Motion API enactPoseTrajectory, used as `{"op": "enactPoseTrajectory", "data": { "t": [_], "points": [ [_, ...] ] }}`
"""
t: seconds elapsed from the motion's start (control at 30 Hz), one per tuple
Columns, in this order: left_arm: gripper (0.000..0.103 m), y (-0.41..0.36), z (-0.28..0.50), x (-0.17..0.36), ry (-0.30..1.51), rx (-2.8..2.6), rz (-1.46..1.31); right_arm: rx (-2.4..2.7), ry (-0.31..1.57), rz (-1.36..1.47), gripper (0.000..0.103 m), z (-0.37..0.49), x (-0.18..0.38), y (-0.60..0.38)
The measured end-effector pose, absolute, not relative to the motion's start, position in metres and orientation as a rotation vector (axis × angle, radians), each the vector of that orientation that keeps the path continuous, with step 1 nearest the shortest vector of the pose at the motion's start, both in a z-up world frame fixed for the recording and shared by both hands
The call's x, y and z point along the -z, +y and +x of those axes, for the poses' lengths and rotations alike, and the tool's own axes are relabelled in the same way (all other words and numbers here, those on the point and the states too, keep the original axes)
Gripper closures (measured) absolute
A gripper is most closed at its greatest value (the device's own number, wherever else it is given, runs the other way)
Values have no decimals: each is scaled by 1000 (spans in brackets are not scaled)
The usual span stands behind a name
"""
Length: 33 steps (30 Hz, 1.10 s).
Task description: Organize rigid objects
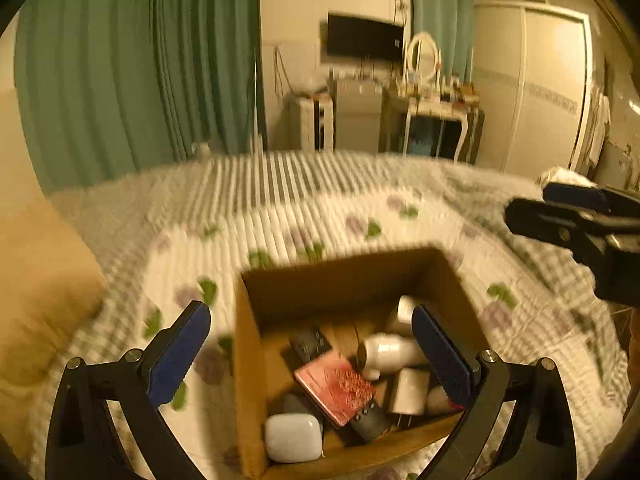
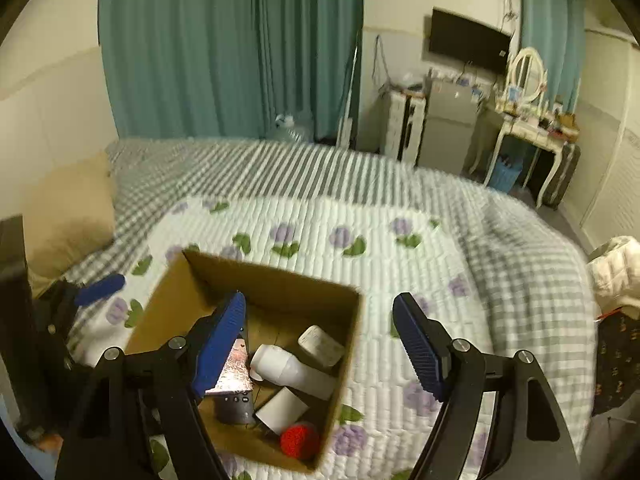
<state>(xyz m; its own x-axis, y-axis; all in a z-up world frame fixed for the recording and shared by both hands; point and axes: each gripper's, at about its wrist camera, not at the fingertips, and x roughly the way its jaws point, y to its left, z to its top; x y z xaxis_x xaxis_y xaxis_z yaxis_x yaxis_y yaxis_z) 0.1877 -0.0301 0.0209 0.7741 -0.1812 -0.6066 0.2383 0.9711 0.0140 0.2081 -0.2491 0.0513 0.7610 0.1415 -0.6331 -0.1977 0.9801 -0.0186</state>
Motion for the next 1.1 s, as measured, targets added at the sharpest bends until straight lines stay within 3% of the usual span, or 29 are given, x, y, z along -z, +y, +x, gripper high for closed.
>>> {"op": "enactPoseTrajectory", "data": {
  "t": [0.23,0.3,0.43,0.53,0.6,1.1],
  "points": [
    [0,-17,123,-109,367,180,67,-178,505,-113,26,136,-128,-253],
    [0,-14,100,-123,310,189,52,-183,456,-118,20,113,-142,-249],
    [0,-8,65,-131,242,191,22,-215,400,-123,18,72,-155,-242],
    [0,-2,43,-128,208,160,13,-210,337,-139,7,42,-155,-236],
    [0,3,30,-121,198,129,10,-178,292,-150,0,24,-148,-233],
    [0,7,27,-12,329,107,-7,-133,369,-46,0,27,-2,-243]
  ]
}}
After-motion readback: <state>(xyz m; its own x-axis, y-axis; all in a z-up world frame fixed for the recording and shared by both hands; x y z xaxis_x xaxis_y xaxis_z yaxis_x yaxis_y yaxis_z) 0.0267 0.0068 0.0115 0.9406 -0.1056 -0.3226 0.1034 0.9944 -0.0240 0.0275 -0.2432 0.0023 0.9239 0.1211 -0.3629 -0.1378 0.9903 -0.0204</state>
